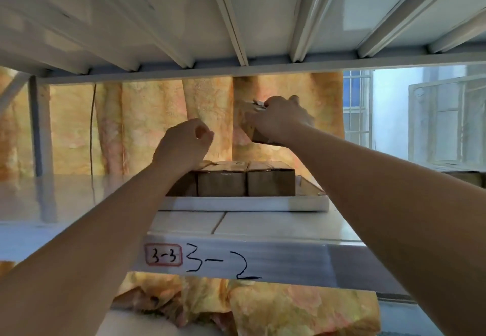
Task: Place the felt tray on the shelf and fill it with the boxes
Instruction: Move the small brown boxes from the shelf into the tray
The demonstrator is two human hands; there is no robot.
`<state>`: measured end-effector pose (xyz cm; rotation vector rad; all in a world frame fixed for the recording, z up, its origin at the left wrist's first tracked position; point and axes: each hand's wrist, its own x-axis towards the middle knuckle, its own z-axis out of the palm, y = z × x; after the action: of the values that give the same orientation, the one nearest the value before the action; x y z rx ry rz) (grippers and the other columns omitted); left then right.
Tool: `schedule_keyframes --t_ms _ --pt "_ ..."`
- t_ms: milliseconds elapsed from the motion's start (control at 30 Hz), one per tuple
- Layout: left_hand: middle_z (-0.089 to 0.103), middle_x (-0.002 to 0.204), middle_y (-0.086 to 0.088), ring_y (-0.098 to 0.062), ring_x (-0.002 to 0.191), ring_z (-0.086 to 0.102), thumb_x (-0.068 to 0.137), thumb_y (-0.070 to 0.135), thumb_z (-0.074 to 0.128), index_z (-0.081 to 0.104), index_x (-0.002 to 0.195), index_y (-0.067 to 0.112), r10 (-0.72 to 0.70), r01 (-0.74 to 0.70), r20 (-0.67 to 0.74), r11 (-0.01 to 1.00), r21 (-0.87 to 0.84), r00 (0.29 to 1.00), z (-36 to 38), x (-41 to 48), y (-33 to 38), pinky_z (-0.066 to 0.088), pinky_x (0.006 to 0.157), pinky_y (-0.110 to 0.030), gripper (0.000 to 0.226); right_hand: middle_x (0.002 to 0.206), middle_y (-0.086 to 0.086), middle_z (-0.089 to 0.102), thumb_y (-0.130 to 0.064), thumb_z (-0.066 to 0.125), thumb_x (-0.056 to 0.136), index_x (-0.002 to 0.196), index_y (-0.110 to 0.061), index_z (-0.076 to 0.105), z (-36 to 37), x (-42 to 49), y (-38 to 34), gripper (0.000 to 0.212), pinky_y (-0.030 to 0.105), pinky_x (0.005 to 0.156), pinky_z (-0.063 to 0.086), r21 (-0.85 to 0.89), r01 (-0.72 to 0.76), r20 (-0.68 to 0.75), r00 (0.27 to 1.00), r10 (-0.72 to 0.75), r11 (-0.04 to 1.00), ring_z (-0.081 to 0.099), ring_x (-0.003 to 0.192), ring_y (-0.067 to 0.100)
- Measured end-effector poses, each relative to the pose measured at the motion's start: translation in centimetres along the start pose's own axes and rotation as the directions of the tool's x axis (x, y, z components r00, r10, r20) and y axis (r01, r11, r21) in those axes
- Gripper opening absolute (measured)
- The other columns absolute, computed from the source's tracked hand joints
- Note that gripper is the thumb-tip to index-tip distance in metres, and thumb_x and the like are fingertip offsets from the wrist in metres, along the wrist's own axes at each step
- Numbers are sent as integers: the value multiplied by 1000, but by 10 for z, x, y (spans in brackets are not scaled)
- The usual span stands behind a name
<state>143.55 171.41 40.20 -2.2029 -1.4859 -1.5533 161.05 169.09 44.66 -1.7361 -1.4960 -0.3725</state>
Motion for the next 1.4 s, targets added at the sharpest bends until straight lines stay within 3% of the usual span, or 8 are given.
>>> schedule_keyframes --t_ms 67,300,467,600,767,1000,1167,1400 --pt "66 113 0 -18 99 59 95 29 46 62 108 18 -53 43 -113 995 -89 992 -8 -2 -25 38 78 -25 24 142 13 35 -59 37 85 129 -17 50 7 -4 -24 61 34 75 36 -15 48 18 999 -47 999 54 110 31" --pt "66 116 2 -11 101 55 96 16 42 59 117 22 -92 58 -98 951 -305 991 -16 -4 -63 40 77 -23 27 135 12 41 -58 39 84 127 -17 51 44 -23 -94 61 33 73 38 7 157 126 979 -157 988 52 110 31" --pt "67 107 3 -16 99 58 99 30 34 60 111 19 -217 126 -190 907 -402 957 -25 -7 -72 43 87 -32 31 140 12 34 -71 34 83 130 -15 52 55 -32 -123 76 31 60 32 -67 142 194 973 -126 988 50 94 28" --pt "62 101 2 -16 95 55 101 27 22 61 112 15 -227 141 -186 911 -388 956 -26 -10 -70 37 80 -28 43 141 14 37 -76 22 83 130 -14 52 60 -32 -131 84 37 72 32 -91 158 291 948 -125 983 48 116 29" --pt "62 93 -1 -15 78 55 100 34 29 56 115 16 -310 227 -219 914 -337 925 -26 -8 -76 36 58 -25 36 125 13 57 -86 14 73 125 -13 56 69 -21 -131 99 38 85 44 -82 238 360 913 -194 968 56 108 31" --pt "60 91 -2 -19 80 51 97 22 38 56 111 11 -345 267 -312 926 -268 885 -29 -11 -71 32 54 -24 26 121 18 58 -92 16 64 62 -15 48 81 -14 -119 83 47 93 45 -82 303 374 892 -252 950 53 110 33" --pt "66 103 -8 -19 82 52 92 14 44 59 107 11 -329 262 -349 938 -226 877 -29 -13 -71 35 65 -27 22 132 16 46 -88 27 68 118 -14 60 87 -17 -111 95 41 84 43 -106 266 264 937 -231 958 51 114 31" --pt "64 104 -8 -22 91 57 88 11 49 59 105 13 -231 196 -444 973 -123 866 -27 -13 -74 39 67 -29 20 140 11 41 -91 35 57 137 -28 43 78 -16 -99 102 48 97 42 -88 327 387 881 -270 941 41 125 32"
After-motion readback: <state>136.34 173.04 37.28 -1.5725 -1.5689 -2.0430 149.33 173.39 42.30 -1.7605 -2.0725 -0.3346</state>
